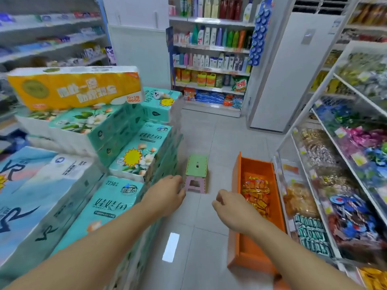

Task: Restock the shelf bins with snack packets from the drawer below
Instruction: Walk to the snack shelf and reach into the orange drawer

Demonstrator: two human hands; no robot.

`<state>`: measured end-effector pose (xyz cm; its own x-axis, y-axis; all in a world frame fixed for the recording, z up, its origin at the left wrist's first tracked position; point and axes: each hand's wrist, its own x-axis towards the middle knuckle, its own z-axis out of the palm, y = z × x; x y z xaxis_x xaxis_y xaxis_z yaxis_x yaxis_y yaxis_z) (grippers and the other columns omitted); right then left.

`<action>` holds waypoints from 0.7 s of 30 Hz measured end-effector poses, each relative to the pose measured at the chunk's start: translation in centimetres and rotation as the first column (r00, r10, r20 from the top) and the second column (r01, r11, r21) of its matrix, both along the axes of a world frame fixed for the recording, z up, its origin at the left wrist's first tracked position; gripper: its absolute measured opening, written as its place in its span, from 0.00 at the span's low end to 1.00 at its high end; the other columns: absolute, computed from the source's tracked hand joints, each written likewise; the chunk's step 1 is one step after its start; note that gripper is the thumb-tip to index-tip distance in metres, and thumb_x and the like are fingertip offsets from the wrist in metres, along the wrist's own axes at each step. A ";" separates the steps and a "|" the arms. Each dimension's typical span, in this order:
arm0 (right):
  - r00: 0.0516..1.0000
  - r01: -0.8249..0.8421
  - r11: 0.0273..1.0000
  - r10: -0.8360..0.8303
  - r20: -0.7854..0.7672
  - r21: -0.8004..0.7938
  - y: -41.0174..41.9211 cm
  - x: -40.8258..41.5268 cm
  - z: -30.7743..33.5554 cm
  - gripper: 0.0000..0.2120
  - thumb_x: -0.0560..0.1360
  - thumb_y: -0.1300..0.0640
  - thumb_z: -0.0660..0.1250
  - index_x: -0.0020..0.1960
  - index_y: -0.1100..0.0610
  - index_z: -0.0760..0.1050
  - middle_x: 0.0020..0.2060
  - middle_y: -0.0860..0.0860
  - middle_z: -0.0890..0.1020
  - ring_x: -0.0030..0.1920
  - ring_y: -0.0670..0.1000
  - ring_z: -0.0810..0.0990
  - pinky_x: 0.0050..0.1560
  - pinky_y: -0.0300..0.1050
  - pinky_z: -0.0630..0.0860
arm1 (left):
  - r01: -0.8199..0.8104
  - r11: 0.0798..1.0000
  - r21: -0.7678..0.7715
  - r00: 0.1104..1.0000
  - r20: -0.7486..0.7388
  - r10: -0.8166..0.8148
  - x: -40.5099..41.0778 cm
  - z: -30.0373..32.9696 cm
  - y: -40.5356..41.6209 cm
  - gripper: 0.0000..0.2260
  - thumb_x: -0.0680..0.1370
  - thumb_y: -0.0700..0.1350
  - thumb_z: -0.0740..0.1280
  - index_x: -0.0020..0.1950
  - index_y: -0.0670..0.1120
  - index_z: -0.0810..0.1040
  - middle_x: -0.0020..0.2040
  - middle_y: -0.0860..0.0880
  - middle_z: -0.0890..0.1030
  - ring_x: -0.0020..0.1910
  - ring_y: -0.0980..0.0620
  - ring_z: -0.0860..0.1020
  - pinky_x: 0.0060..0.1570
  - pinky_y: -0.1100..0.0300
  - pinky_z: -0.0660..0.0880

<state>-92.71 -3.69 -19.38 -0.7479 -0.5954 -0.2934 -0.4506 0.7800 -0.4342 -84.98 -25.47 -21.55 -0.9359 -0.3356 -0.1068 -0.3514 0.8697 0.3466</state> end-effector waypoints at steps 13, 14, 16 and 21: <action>0.994 0.092 0.996 -0.093 0.057 0.019 -8.7 -22.1 -4.8 0.10 0.84 0.48 0.58 0.53 0.52 0.74 0.50 0.50 0.80 0.49 0.52 0.79 0.51 0.51 0.79 | 0.119 0.990 0.076 0.993 -0.013 -0.119 -25.8 -6.0 -9.1 0.17 0.82 0.54 0.60 0.69 0.50 0.75 0.65 0.51 0.79 0.59 0.50 0.78 0.57 0.51 0.79; 0.991 0.114 0.993 -0.115 0.069 0.025 -9.6 -23.6 -5.1 0.10 0.84 0.48 0.58 0.52 0.51 0.74 0.49 0.49 0.80 0.49 0.52 0.79 0.50 0.51 0.79 | 0.133 0.988 0.083 0.991 0.002 -0.134 -27.8 -6.3 -10.0 0.18 0.82 0.54 0.60 0.70 0.50 0.75 0.65 0.51 0.79 0.59 0.49 0.78 0.57 0.51 0.79; 0.982 0.160 0.987 -0.162 0.092 0.035 -11.0 -26.6 -5.6 0.10 0.83 0.47 0.58 0.51 0.51 0.74 0.49 0.49 0.80 0.49 0.51 0.79 0.49 0.50 0.79 | 0.171 0.983 0.074 0.984 0.029 -0.173 -31.9 -6.7 -11.8 0.17 0.83 0.54 0.60 0.70 0.50 0.75 0.63 0.50 0.79 0.59 0.49 0.78 0.58 0.50 0.78; 0.954 0.259 0.965 -0.261 0.147 0.030 -13.1 -33.2 -5.9 0.09 0.82 0.47 0.60 0.51 0.50 0.75 0.47 0.48 0.80 0.47 0.51 0.79 0.51 0.57 0.81 | 0.248 0.965 0.087 0.966 0.051 -0.253 -40.7 -6.9 -14.2 0.16 0.82 0.54 0.59 0.65 0.51 0.77 0.61 0.51 0.80 0.58 0.48 0.79 0.56 0.51 0.78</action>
<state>-125.92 -16.76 -25.27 -0.8241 -0.3824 -0.4179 -0.1624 0.8663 -0.4724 -125.72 -39.65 -28.44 -0.9800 -0.0791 -0.1826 -0.1479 0.9034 0.4025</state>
